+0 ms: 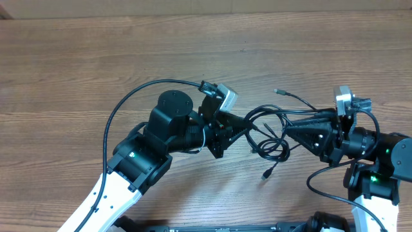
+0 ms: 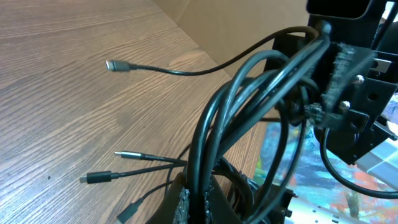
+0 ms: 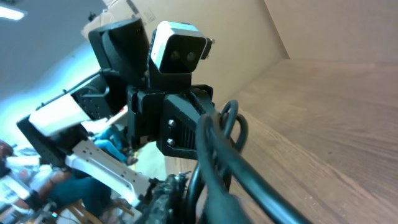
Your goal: Untangle cables
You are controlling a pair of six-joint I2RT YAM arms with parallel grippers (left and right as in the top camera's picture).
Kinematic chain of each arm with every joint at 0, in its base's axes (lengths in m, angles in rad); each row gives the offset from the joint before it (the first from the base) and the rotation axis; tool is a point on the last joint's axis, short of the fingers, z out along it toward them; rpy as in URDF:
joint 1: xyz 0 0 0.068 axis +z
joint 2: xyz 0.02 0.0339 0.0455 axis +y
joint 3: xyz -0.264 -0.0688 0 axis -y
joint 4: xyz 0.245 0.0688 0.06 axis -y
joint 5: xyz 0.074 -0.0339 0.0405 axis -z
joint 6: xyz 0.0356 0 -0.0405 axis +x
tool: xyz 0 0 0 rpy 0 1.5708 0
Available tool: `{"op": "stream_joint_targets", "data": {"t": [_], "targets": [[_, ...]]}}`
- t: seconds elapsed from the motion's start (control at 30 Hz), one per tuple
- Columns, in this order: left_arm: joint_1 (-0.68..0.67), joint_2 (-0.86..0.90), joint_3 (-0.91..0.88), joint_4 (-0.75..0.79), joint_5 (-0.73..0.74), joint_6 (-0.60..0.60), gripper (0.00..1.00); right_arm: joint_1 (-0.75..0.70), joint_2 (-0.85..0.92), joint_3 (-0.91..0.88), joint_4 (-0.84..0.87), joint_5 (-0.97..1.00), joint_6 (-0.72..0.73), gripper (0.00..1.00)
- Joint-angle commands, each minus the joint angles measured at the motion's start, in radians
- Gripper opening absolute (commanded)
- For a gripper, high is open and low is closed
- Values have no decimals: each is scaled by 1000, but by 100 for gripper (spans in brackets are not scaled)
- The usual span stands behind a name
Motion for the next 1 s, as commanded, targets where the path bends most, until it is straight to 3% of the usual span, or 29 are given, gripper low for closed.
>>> {"op": "stream_joint_targets", "data": {"t": [0.0,0.13,0.2,0.37,0.67,0.97], "targets": [[0,-5,12,13,10,-35,4,-3,9,21,7,-33,-6,24],[0,-5,12,72,7,-99,4,-3,40,21,-14,-33,-6,59],[0,-5,12,92,-6,-117,5,-3,59,21,-32,-33,-6,64],[0,-5,12,77,-109,-156,4,-3,101,21,-62,-33,-6,66],[36,-5,12,71,-149,-172,4,-3,106,21,-61,-33,-6,70],[145,-5,12,73,-196,-460,4,-3,106,21,-61,-33,-6,72]]}}
